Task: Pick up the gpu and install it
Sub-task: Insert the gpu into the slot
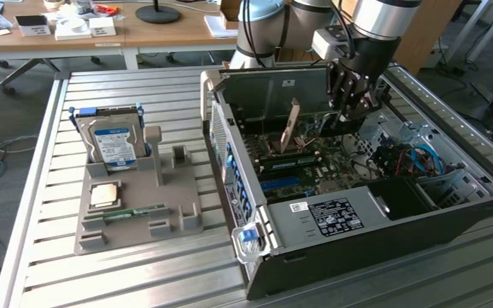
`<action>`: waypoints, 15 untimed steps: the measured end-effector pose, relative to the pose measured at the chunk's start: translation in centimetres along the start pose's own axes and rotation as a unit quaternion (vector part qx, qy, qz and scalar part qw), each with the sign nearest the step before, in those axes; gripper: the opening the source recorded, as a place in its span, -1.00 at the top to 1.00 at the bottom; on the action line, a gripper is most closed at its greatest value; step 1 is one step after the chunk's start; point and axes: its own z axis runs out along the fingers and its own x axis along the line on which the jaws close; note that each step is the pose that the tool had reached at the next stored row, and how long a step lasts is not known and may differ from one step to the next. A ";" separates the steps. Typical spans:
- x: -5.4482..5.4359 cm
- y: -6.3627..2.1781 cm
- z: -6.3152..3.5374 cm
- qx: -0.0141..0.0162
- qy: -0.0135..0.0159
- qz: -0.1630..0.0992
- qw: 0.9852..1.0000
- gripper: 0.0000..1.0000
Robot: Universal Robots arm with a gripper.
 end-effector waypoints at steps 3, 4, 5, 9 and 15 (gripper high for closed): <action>0.0 0.02 0.09 0.000 0.000 0.000 1.000 0.47; 0.0 0.03 0.09 0.000 0.000 0.000 1.000 0.47; 0.0 0.05 0.10 0.000 0.000 0.000 1.000 0.47; 0.0 0.49 0.18 0.000 0.000 0.000 1.000 0.47; 0.0 1.06 0.53 0.000 0.000 0.000 1.000 0.47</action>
